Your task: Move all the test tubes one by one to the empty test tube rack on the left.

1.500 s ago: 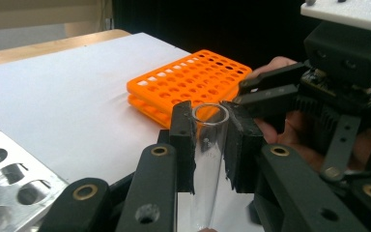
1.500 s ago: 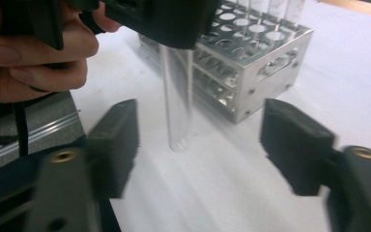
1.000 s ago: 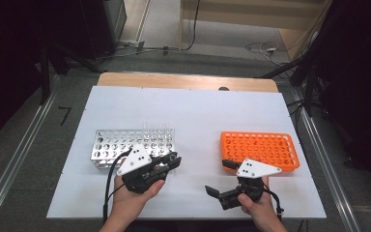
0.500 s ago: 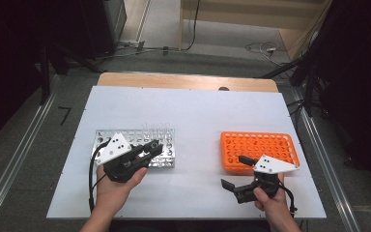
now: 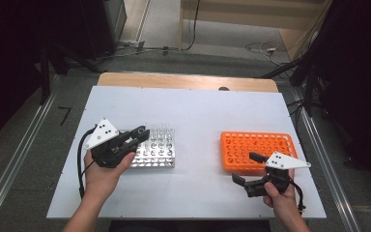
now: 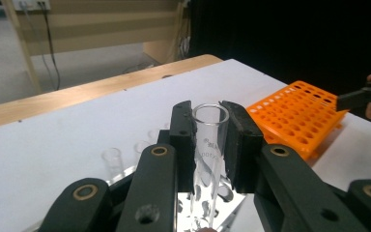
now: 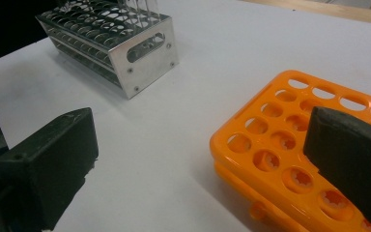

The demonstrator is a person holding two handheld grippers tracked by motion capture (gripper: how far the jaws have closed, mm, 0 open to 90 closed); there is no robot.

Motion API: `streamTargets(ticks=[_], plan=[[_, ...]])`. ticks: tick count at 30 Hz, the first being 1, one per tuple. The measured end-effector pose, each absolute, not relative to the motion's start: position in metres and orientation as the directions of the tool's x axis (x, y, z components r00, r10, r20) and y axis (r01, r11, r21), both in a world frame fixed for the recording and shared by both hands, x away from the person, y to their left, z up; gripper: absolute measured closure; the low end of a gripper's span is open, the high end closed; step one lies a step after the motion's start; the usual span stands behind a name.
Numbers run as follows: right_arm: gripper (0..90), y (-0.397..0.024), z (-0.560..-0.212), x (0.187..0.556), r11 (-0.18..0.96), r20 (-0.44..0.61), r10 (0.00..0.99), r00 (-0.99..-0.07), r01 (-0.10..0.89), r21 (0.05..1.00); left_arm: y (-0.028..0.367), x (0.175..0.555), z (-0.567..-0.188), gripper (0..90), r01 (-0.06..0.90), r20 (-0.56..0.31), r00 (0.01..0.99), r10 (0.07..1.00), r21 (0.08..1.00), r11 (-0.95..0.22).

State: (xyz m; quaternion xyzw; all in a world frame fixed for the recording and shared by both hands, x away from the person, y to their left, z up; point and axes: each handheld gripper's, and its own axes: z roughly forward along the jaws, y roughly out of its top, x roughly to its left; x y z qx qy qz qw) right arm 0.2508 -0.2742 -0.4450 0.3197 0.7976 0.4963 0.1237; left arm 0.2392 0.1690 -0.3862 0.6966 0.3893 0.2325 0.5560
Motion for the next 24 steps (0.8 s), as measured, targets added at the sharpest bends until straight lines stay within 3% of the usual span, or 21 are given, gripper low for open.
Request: streamTargets(ticks=[24], plan=[[0.0, -0.287, -0.446, 0.256, 0.278, 0.133, 0.662, -0.738, 0.406, 0.87, 0.191, 0.285, -0.397, 75.5, 0.308, -0.1, 0.476, 0.874, 0.95, -0.06]])
